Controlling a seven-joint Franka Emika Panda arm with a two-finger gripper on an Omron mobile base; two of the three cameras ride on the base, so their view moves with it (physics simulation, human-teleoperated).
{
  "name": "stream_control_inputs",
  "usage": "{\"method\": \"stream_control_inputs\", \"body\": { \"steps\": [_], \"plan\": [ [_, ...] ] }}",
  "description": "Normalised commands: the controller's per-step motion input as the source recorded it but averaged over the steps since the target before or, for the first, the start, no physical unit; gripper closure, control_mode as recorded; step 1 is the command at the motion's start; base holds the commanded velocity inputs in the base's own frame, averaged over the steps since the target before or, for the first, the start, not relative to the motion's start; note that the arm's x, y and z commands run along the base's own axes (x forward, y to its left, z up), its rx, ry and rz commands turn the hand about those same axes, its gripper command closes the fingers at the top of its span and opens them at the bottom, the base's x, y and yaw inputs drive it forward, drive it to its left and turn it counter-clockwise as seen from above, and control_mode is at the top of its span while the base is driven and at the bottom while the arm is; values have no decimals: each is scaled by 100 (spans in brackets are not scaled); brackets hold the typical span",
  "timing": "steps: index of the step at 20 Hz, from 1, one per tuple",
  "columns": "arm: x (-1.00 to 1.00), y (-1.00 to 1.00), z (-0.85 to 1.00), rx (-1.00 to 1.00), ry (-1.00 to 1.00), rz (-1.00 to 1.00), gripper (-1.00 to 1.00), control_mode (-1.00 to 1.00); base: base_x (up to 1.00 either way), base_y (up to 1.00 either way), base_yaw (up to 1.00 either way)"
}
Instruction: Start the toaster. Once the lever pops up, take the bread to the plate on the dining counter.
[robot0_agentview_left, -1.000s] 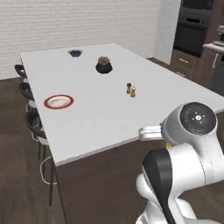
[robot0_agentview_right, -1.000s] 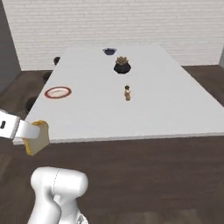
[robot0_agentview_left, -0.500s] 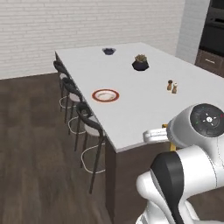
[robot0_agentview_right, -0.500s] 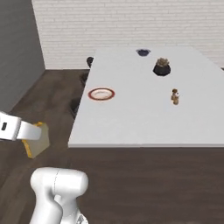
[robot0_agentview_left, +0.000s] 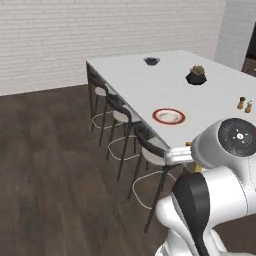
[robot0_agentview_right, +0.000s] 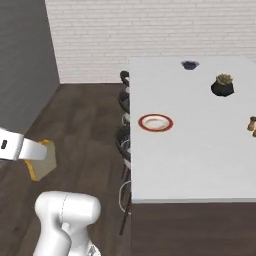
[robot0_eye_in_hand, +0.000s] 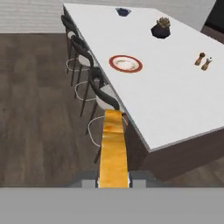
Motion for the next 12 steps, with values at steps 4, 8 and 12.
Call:
{"method": "stream_control_inputs", "body": {
  "steps": [4, 8, 12],
  "plan": [
    [0, 0, 0, 0, 0, 0, 100, 100, 68, 100, -24],
    [0, 0, 0, 0, 0, 0, 100, 100, 73, 100, -42],
    [0, 0, 0, 0, 0, 0, 100, 100, 69, 96, -57]
  ]
}}
